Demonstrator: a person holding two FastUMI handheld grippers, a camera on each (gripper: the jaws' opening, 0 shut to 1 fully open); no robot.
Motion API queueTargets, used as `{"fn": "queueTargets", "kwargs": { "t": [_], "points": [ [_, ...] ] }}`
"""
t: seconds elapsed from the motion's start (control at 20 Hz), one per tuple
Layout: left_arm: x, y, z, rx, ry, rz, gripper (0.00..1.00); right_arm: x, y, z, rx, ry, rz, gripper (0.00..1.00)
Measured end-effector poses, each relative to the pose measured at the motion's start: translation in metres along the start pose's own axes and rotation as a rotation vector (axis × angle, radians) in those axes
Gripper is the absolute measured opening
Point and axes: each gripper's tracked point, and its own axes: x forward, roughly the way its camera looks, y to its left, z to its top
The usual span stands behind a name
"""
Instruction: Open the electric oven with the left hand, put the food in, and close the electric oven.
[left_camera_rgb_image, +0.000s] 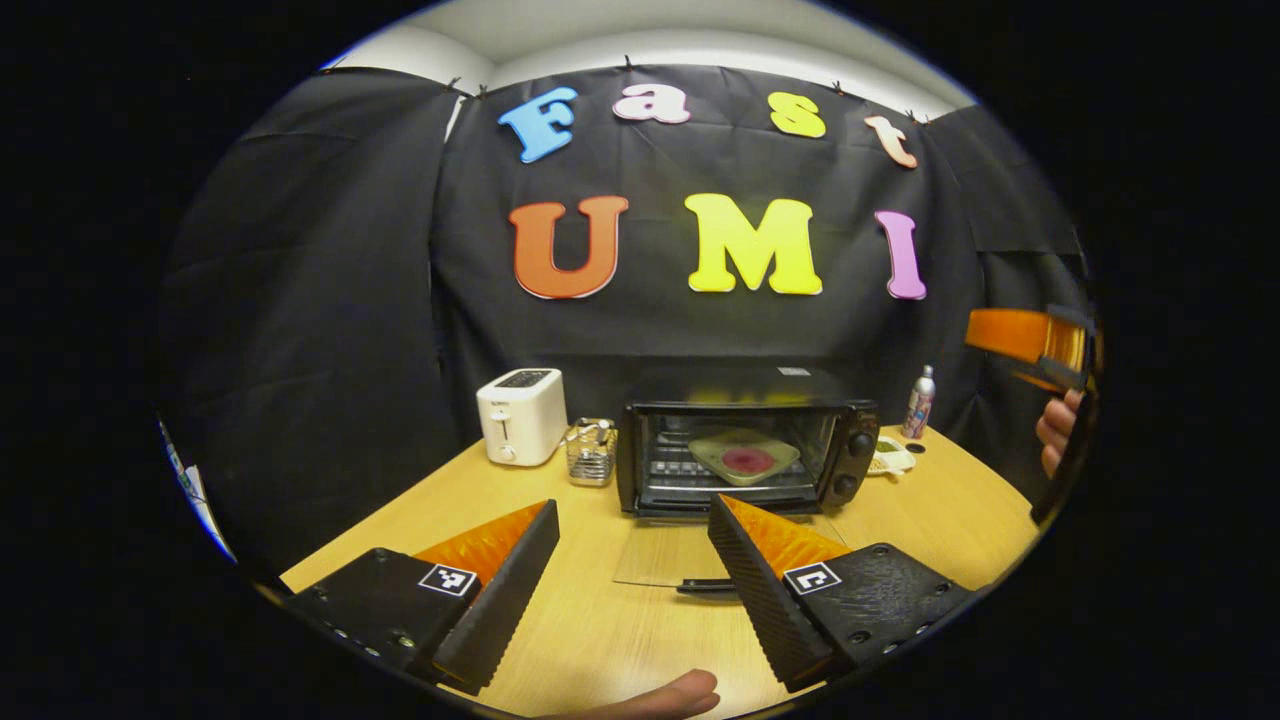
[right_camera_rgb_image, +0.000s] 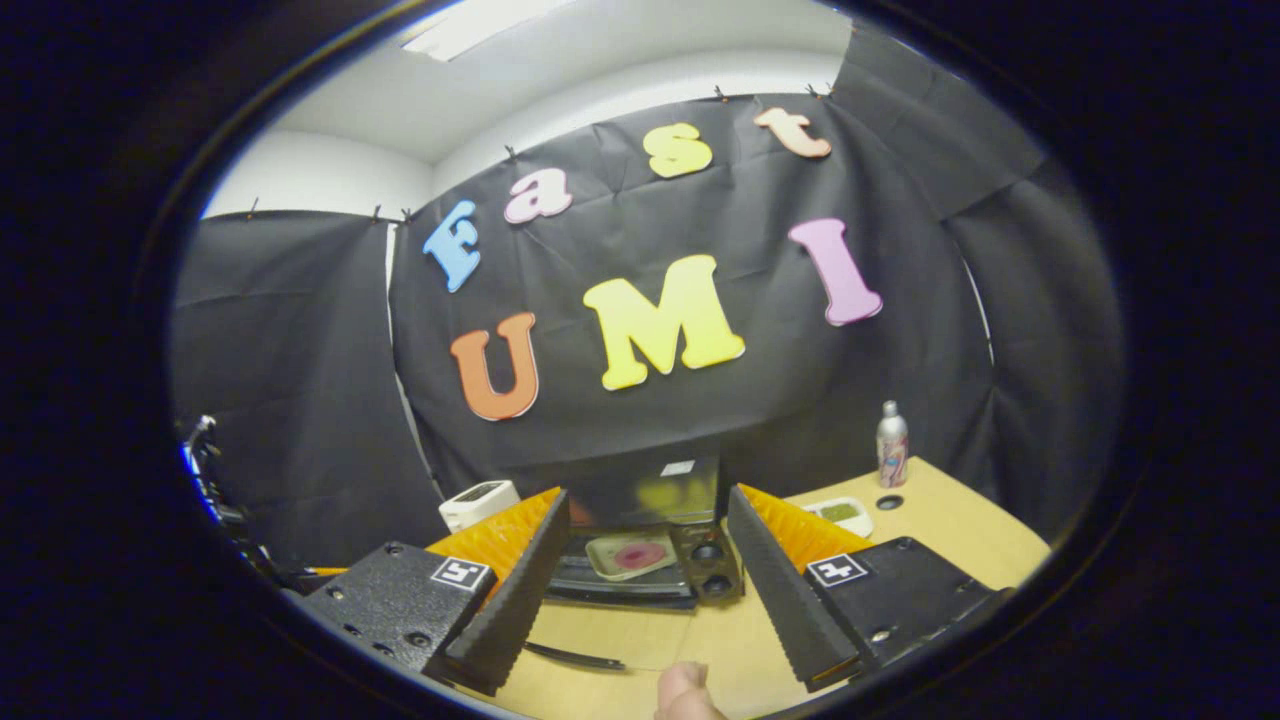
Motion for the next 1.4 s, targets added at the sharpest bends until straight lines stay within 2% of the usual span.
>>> {"fn": "queueTargets", "kwargs": {
  "t": [0.35, 0.6, 0.8, 1.2, 1.4],
  "points": [
    [0.042, -0.067, -0.079, -0.017, 0.228, -0.149, 0.96, -0.044, -0.062, 0.06, -0.066, -0.151, -0.125, 0.94],
    [0.05, -0.099, -0.122, 0.033, 0.362, -0.219, 0.96, -0.062, -0.087, 0.063, -0.037, -0.193, -0.129, 0.95],
    [0.057, -0.1, -0.138, 0.066, 0.409, -0.201, 0.96, -0.064, -0.106, 0.062, -0.076, -0.2, -0.169, 0.95],
    [0.063, -0.101, -0.147, 0.084, 0.456, -0.17, 0.97, -0.053, -0.119, 0.037, -0.003, -0.129, -0.148, 0.95],
    [0.062, -0.105, -0.155, 0.073, 0.482, -0.158, 0.97, -0.055, -0.124, 0.036, -0.001, -0.135, -0.148, 0.94]
  ]
}}
